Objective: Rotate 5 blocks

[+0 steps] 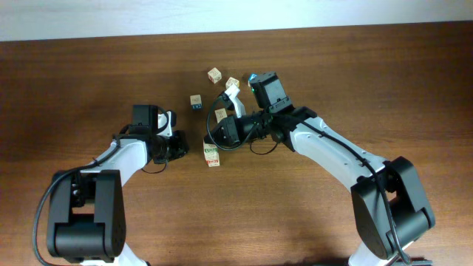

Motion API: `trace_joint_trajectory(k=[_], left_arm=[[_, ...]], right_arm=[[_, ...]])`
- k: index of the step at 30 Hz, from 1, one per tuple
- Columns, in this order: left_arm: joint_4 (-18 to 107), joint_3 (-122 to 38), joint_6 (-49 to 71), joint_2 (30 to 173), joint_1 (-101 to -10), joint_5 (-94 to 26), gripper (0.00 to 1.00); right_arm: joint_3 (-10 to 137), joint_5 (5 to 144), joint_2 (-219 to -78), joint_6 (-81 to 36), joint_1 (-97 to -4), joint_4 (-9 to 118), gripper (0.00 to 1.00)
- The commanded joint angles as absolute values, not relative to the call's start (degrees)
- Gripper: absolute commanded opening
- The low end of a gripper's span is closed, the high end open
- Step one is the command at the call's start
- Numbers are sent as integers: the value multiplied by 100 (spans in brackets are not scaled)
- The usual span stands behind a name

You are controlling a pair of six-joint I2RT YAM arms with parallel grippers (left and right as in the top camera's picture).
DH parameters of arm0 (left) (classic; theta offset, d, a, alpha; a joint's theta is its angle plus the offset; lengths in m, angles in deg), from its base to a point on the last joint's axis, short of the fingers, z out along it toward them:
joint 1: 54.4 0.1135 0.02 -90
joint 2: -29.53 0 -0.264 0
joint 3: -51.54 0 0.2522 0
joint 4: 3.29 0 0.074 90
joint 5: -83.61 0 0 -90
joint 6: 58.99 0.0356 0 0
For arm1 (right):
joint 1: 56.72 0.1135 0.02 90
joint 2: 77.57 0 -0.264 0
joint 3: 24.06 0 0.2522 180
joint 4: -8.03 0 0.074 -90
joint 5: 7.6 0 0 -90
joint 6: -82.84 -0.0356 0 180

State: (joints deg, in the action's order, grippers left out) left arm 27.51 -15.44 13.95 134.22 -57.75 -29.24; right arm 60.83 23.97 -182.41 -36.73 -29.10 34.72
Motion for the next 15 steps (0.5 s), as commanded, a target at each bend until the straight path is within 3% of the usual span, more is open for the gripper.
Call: trace_joint_trajectory(k=[1, 9, 15], left_arm=[[2790, -1614, 1366, 13472, -5751, -2441, 0], [4124, -2842, 1797, 13140, -5166, -2094, 0], [5872, -4341, 2496, 12410, -5037, -966, 4]], right_arm=[[6352, 2036, -18291, -3635, -2993, 3439, 4], [7080, 2502, -18016, -2822, -3620, 4556, 7], [8382, 6102, -17701, -1312, -3883, 7662, 30]])
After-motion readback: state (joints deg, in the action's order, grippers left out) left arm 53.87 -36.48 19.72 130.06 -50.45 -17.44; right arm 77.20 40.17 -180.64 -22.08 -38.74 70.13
